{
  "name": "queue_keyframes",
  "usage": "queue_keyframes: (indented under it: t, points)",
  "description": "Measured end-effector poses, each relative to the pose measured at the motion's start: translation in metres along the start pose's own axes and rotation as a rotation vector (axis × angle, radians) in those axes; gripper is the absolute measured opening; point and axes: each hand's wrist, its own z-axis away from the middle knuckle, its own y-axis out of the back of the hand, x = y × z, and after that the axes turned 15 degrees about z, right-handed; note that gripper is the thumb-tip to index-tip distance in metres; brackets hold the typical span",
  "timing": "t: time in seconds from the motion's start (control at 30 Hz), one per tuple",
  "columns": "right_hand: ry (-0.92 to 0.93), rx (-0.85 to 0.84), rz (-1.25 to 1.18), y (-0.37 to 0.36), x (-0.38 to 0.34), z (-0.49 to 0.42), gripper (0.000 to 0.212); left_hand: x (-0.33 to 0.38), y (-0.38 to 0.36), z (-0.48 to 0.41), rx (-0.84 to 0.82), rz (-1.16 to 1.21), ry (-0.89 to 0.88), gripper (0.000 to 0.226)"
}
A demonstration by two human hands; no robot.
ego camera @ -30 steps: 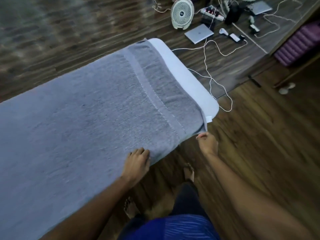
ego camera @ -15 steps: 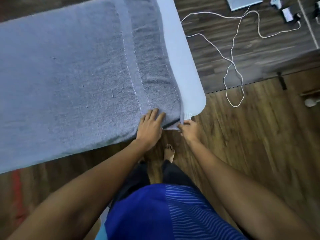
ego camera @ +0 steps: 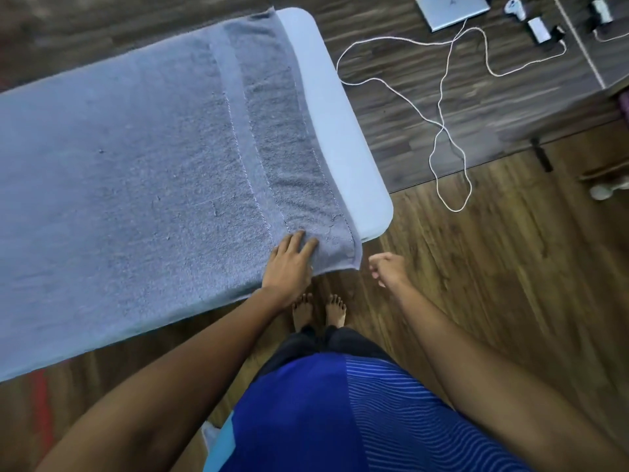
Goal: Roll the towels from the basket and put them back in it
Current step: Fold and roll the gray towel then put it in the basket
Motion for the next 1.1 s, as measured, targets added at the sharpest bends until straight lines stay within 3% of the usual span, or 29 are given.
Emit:
queue_keyframes:
  t: [0.1,0.27,0.4,0.57,0.8,0.93,1.1]
  points:
    - [0.043,0.109,0.032,0.009,-0.014,0.008,0.016,0.005,0.008,-0.005,-0.006,0.006,0.000,0.052]
    - [0.196,0.094,-0.149,0.036,-0.049,0.027,0.010,0.029,0.033,-0.035,0.060,0.016,-0.106,0.036]
    - [0.309,0.100,-0.268,0.067,-0.074,0.018,0.021,0.072,0.065,-0.075,0.097,0.034,-0.173,0.030]
    - [0.391,0.133,-0.239,0.131,-0.110,-0.014,0.026,0.128,0.094,-0.137,0.133,0.044,-0.218,0.025]
    - [0.498,0.127,-0.179,0.240,-0.165,-0.085,0.011,0.212,0.107,-0.241,0.216,0.074,-0.191,0.024]
    - [0.548,0.078,-0.088,0.323,-0.202,-0.141,0.020,0.278,0.109,-0.310,0.276,0.132,-0.115,0.022]
    - [0.588,0.028,0.025,0.393,-0.252,-0.183,0.014,0.324,0.125,-0.365,0.310,0.161,-0.009,0.022]
